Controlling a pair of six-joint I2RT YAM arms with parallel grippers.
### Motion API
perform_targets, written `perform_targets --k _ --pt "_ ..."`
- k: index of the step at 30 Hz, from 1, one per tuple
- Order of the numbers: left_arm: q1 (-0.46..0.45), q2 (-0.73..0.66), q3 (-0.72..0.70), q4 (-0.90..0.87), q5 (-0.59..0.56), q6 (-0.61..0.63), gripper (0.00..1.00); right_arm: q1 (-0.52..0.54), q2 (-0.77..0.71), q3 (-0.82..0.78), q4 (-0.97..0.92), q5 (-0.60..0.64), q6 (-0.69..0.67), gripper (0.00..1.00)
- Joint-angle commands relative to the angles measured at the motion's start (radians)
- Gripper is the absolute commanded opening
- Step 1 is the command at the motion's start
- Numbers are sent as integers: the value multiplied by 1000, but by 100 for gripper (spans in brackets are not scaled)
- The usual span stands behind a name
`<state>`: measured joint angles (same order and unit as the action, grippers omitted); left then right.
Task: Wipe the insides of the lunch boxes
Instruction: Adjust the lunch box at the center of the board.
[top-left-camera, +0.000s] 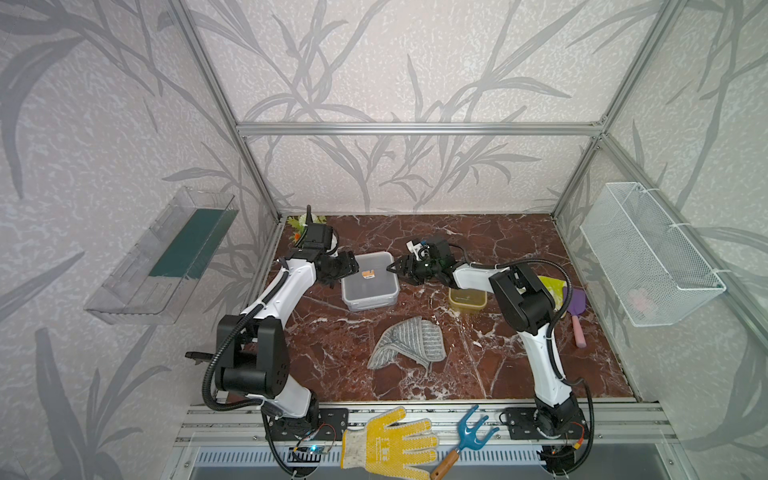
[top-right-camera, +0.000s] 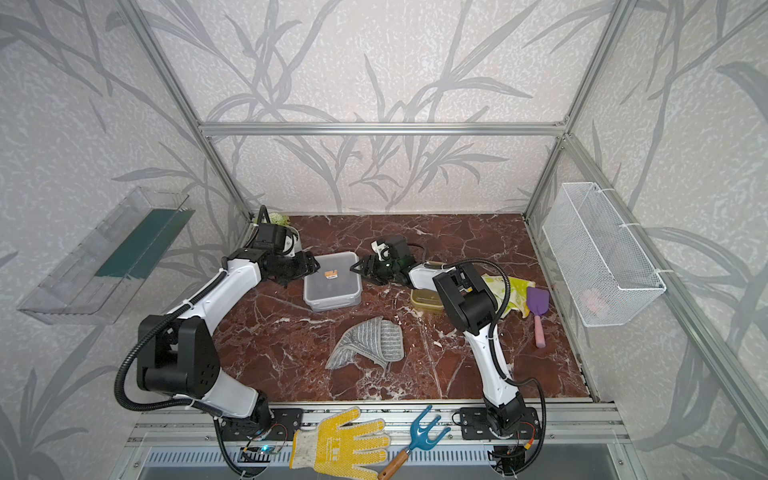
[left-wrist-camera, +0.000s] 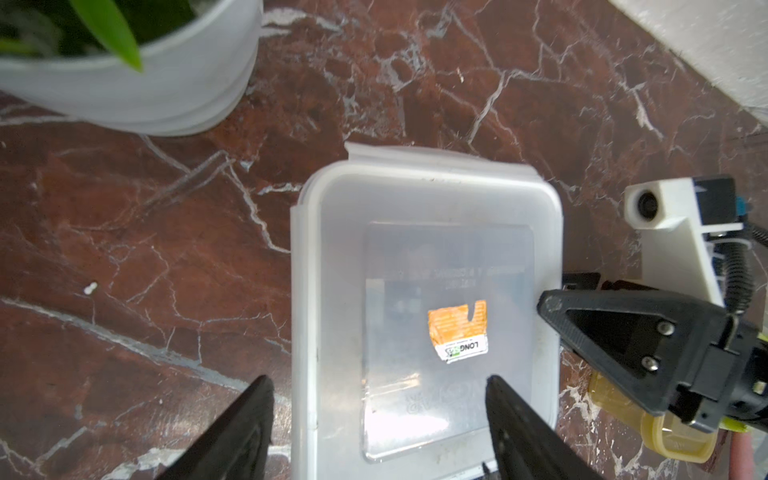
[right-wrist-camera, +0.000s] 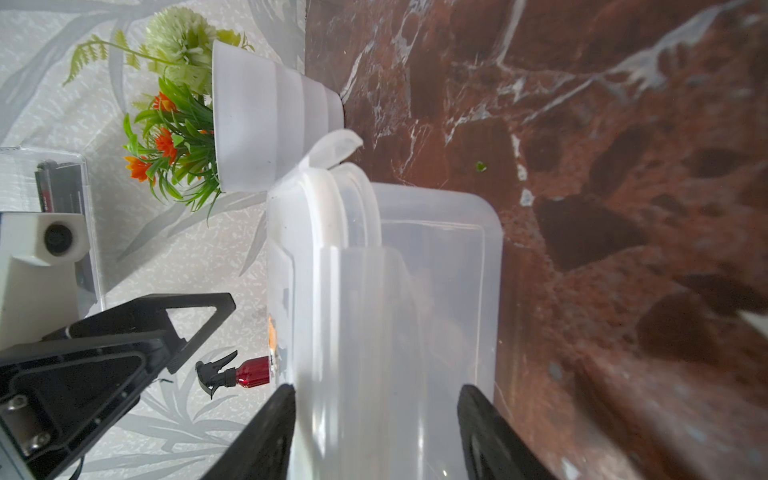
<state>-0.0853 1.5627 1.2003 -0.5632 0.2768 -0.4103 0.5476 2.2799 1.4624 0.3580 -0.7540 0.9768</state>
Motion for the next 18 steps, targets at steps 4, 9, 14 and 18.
perform_targets --k 4,9,14,18 --pt "-51 52 9 -10 75 42 75 -3 -32 -53 71 -34 33 61" --pt "-68 104 16 -15 44 37 74 -8 -35 -93 161 -43 86 55" --pt "-69 138 18 -25 37 34 73 -9 -10 -107 278 -65 173 52" --pt "-70 158 10 -29 19 32 73 -8 -10 -111 278 -74 181 51"
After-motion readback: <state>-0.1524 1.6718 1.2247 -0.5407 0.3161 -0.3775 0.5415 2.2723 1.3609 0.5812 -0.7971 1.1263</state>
